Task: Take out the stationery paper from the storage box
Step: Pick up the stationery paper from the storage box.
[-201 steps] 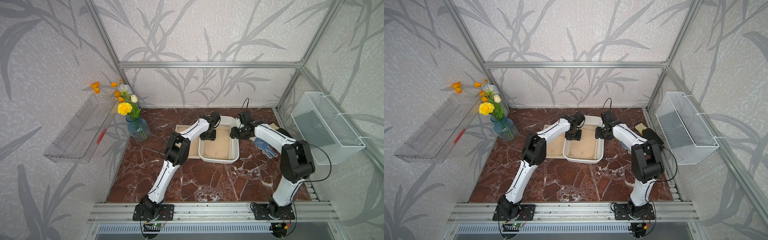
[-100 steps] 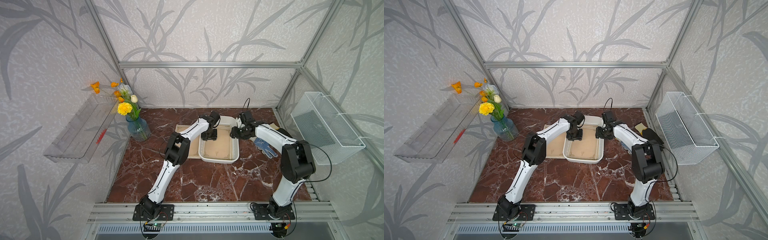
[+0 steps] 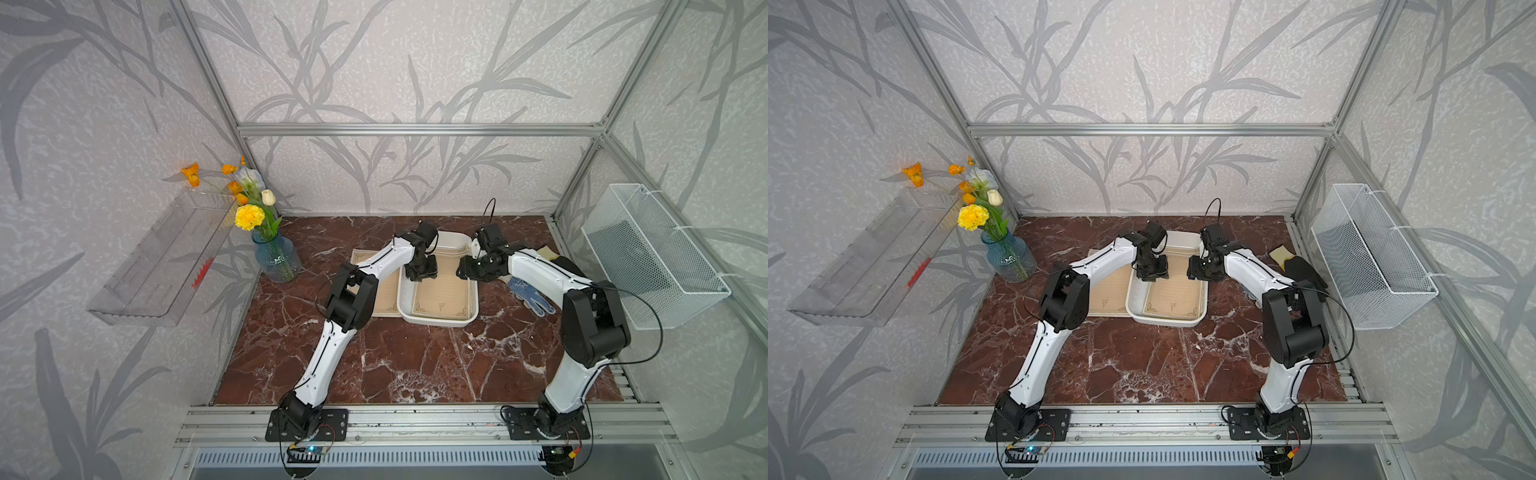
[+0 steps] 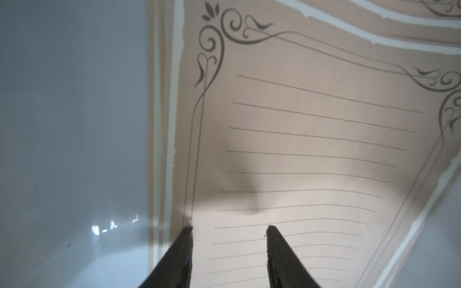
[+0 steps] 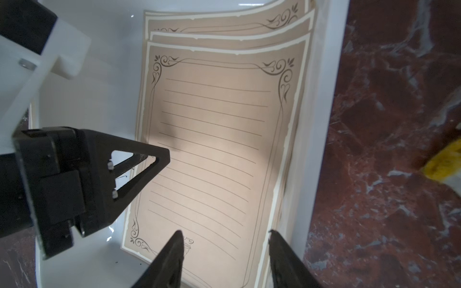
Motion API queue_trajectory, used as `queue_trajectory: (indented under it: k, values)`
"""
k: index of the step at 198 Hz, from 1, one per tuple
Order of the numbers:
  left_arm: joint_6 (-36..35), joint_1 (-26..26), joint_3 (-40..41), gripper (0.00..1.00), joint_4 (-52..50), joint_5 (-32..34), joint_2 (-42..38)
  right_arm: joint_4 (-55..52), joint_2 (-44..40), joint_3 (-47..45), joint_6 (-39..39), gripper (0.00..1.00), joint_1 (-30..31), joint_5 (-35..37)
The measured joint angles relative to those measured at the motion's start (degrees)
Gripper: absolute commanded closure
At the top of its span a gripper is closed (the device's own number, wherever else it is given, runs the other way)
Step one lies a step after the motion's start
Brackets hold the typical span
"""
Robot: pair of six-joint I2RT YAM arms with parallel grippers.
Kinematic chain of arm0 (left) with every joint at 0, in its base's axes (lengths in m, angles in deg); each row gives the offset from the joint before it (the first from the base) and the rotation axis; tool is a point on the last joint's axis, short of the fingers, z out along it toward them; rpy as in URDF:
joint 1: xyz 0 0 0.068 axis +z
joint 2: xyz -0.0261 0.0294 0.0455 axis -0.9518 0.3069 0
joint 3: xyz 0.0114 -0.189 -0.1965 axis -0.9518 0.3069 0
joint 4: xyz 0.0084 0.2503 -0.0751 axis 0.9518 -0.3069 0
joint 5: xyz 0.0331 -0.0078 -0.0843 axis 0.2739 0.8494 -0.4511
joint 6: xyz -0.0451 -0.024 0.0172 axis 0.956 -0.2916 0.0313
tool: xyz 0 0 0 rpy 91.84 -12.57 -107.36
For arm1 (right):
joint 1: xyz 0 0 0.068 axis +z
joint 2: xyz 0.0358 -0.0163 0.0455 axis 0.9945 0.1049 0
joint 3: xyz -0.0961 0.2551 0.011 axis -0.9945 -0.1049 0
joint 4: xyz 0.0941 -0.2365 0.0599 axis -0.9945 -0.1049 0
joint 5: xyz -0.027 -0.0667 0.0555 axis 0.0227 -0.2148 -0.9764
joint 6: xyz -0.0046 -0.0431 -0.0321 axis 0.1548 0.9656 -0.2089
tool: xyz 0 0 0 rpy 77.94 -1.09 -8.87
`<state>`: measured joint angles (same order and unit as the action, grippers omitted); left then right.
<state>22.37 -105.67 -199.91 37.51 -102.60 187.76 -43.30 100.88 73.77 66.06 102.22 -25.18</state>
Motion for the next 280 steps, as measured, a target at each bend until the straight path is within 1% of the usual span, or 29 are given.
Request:
queue_trajectory:
  k: [30,85,121,153,203,249,280]
  values:
    - [-1.22,0.0,-0.48,0.5,-0.7,1.86,-0.17,-0.79,0.44,0.33,0.0,0.45,0.04,0.83]
    - [-5.53,-0.15,-4.13,0.49,-6.71,10.6,0.07,-1.18,0.63,1.57,0.0,0.45,0.96,1.31]
    - [-7.3,-0.11,-4.68,0.47,-8.33,13.66,0.59,-1.18,1.38,1.84,0.0,0.45,1.73,1.31]
    - [-7.56,-0.11,-4.79,0.47,-9.18,12.92,1.4,-1.2,2.56,1.84,0.0,0.45,2.08,1.31]
    - [-5.84,-0.11,-4.37,0.48,-8.35,8.17,1.42,-1.2,2.67,1.84,0.0,0.45,2.1,1.29]
    - [-4.59,-0.02,-3.87,0.49,-7.54,6.43,1.2,-1.2,2.67,1.84,-0.02,0.45,2.1,1.29]
    - [-3.39,0.07,-1.6,0.49,-6.25,5.6,-0.09,-1.18,2.67,1.84,-0.04,0.45,2.27,1.27]
